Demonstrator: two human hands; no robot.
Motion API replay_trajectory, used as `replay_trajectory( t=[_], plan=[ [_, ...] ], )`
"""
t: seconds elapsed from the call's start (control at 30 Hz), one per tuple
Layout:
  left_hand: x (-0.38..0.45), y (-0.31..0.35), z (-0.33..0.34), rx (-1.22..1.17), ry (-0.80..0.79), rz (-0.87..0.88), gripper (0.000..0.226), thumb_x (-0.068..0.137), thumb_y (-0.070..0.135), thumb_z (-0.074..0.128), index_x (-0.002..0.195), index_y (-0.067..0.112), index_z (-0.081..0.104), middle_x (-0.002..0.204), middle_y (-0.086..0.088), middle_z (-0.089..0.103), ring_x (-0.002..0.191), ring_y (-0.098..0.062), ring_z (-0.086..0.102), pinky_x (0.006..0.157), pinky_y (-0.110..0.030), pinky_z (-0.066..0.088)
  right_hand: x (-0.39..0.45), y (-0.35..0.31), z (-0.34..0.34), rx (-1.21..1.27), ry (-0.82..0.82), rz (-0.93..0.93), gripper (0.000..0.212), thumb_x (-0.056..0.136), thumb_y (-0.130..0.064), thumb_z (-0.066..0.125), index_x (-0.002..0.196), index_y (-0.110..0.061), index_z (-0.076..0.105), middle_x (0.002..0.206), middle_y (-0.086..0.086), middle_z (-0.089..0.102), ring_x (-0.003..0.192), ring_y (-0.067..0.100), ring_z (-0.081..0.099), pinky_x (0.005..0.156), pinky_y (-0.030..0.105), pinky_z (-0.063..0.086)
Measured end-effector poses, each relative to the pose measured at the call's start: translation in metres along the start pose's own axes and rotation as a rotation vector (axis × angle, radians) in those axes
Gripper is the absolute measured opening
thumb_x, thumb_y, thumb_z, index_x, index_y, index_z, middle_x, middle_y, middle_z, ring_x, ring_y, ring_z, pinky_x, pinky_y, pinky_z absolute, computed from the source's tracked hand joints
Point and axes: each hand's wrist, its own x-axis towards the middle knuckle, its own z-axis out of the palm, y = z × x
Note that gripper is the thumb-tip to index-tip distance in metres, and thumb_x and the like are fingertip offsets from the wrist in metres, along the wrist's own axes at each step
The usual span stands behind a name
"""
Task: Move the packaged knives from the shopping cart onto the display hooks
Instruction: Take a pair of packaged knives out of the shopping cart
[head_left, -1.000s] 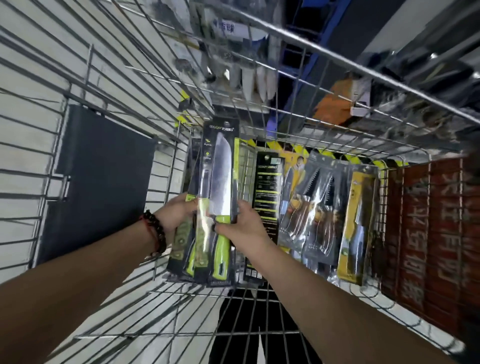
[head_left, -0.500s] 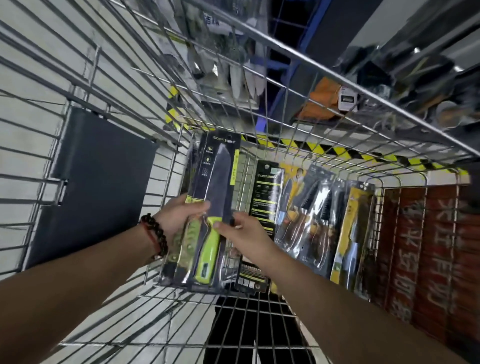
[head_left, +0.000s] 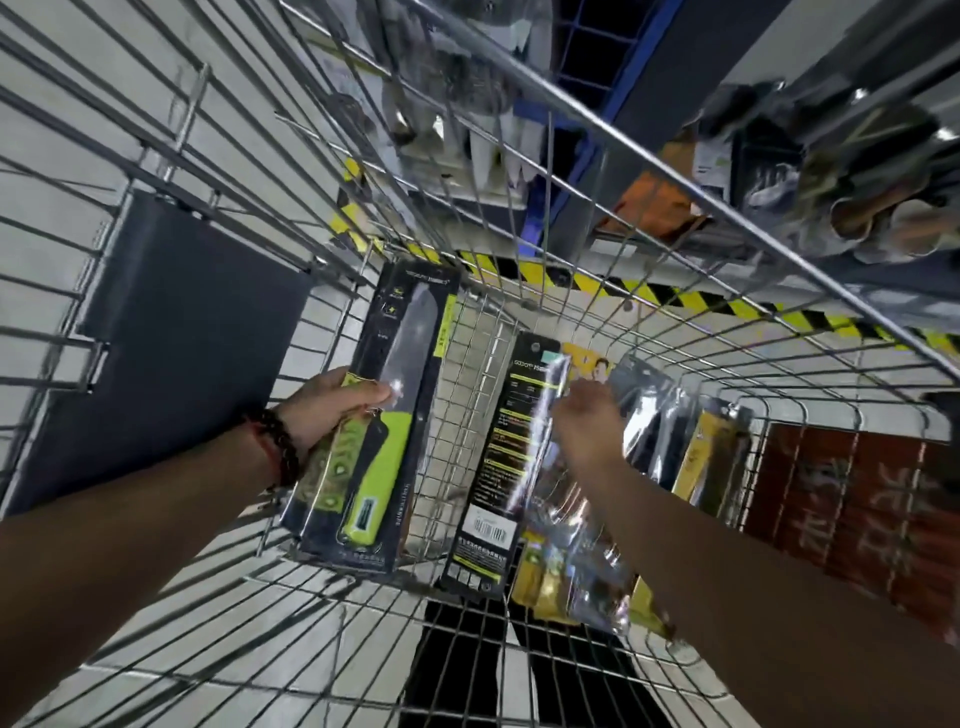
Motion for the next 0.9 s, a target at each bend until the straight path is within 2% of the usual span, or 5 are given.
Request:
replay_trajectory(
  t=[0.17, 0.53, 0.7, 0.8, 0.9],
  plan=[
    [0.003, 0.006, -0.001, -0.029, -0.002, -0.001, 0.025, 0.079, 0.028, 0.074, 0.092, 0.015, 0.058, 0.071, -0.003, 0.066, 0.062, -0.021, 0.059, 0.064, -0.032, 0.049, -0.014, 0.002, 0.015, -0.503, -0.092, -0.010, 0.055, 0.089, -0.035, 0.061, 0.133, -0.008, 0.044, 0.106, 0.012, 0.067, 0.087, 0.028, 0.066, 0.074, 0.034, 0.055],
    [0.017, 0.013, -0.019, 0.012, 0.084, 0.034, 0.018, 0.086, 0.020, 0.068, 0.100, 0.013, 0.059, 0.075, -0.003, 0.064, 0.064, -0.019, 0.059, 0.059, -0.028, 0.050, -0.008, -0.035, 0.042, -0.442, -0.148, -0.050, 0.010, 0.081, -0.014, 0.053, 0.075, -0.007, 0.057, 0.073, 0.009, 0.060, 0.071, 0.027, 0.061, 0.057, 0.025, 0.044],
    [0.019, 0.006, -0.049, 0.087, 0.139, 0.067, 0.116, 0.043, 0.064, 0.085, 0.127, -0.007, 0.047, 0.099, -0.021, 0.068, 0.103, -0.038, 0.064, 0.095, -0.054, 0.048, -0.025, -0.044, 0.053, -0.313, -0.215, -0.019, 0.045, 0.085, -0.024, 0.063, 0.125, -0.009, 0.047, 0.103, 0.010, 0.059, 0.101, 0.030, 0.061, 0.070, 0.027, 0.045],
    [0.015, 0.007, -0.053, 0.036, 0.182, 0.076, 0.100, 0.035, 0.062, 0.087, 0.109, 0.001, 0.059, 0.079, -0.007, 0.074, 0.074, -0.018, 0.068, 0.079, -0.036, 0.051, -0.028, -0.041, 0.072, -0.382, -0.232, 0.009, 0.078, 0.081, -0.037, 0.069, 0.139, -0.008, 0.026, 0.129, 0.015, 0.055, 0.112, 0.034, 0.057, 0.086, 0.035, 0.051],
    [0.012, 0.004, -0.058, -0.034, 0.196, 0.042, 0.092, 0.062, 0.043, 0.086, 0.133, 0.000, 0.045, 0.098, -0.002, 0.074, 0.094, -0.018, 0.065, 0.096, -0.034, 0.047, -0.029, -0.040, 0.087, -0.567, -0.212, -0.020, 0.083, 0.082, -0.045, 0.067, 0.141, -0.005, 0.024, 0.127, 0.017, 0.058, 0.106, 0.035, 0.063, 0.082, 0.043, 0.055]
  ],
)
